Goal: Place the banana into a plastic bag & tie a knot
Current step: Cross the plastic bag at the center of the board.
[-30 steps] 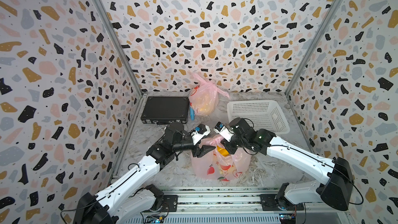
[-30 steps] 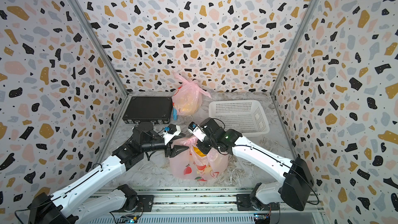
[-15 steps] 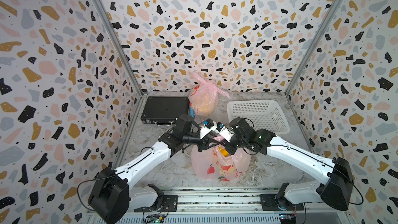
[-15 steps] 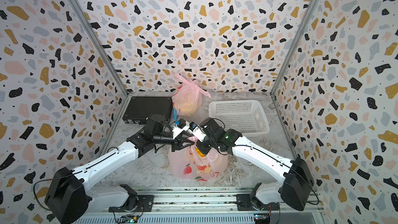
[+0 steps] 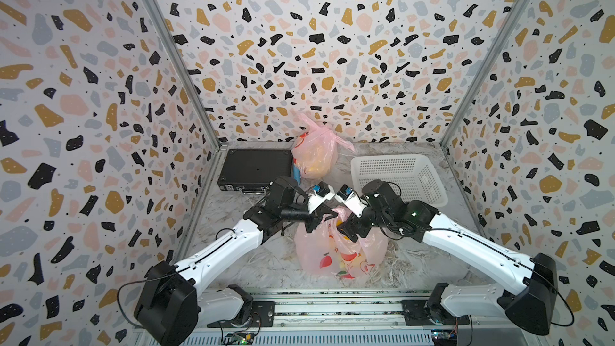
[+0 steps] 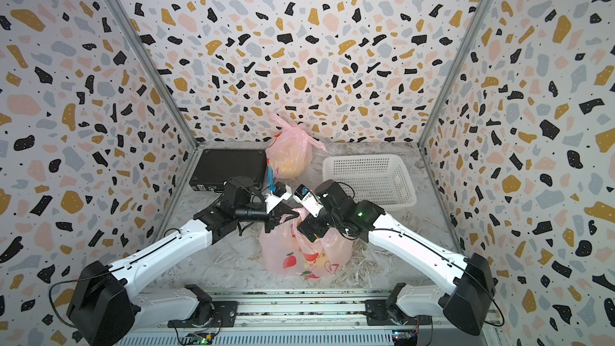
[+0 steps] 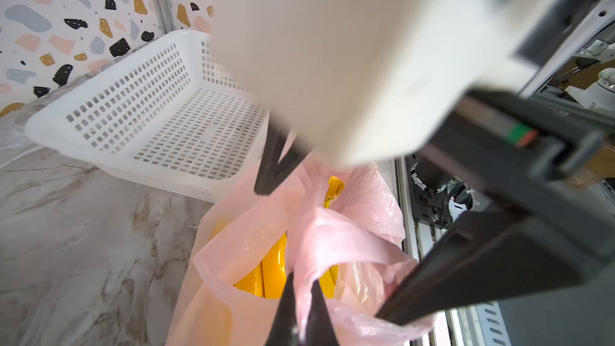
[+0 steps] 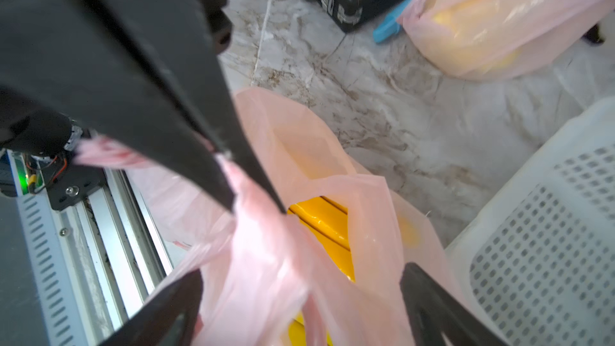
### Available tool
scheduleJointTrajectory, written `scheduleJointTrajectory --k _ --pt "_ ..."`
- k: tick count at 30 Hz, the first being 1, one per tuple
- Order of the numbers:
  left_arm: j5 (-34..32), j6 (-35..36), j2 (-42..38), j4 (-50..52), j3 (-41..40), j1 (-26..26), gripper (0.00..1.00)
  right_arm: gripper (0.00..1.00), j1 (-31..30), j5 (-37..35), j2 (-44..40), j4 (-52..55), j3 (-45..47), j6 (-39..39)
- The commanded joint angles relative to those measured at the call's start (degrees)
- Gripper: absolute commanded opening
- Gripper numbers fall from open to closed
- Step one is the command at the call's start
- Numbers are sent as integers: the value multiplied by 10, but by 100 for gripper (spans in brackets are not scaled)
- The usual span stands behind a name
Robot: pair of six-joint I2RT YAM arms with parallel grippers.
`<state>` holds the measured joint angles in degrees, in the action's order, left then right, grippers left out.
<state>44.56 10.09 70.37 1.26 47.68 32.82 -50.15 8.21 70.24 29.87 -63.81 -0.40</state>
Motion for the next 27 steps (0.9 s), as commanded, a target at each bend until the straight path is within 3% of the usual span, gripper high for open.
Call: scheduleJointTrajectory --k 1,5,10,15,22,24,27 --pt "-25 19 -9 -17 -5 4 0 100 1 7 -46 -11 4 3" --pt "-40 32 -13 -6 -4 5 0 99 2 -23 -66 12 -2 -1" --pt "-34 33 -23 -13 -7 6 0 100 2 14 -50 35 -22 -4" --pt "-39 39 -36 -6 -11 8 0 100 2 -37 -27 46 -40 6" --pt "-48 46 -52 -10 -17 19 0 100 5 -56 -16 7 -27 -20" --pt "-49 47 -56 -11 -18 21 0 100 9 -44 -14 -2 -21 -36" --pt "-49 50 -57 -12 -18 22 0 94 9 37 -3 -2 -14 -90"
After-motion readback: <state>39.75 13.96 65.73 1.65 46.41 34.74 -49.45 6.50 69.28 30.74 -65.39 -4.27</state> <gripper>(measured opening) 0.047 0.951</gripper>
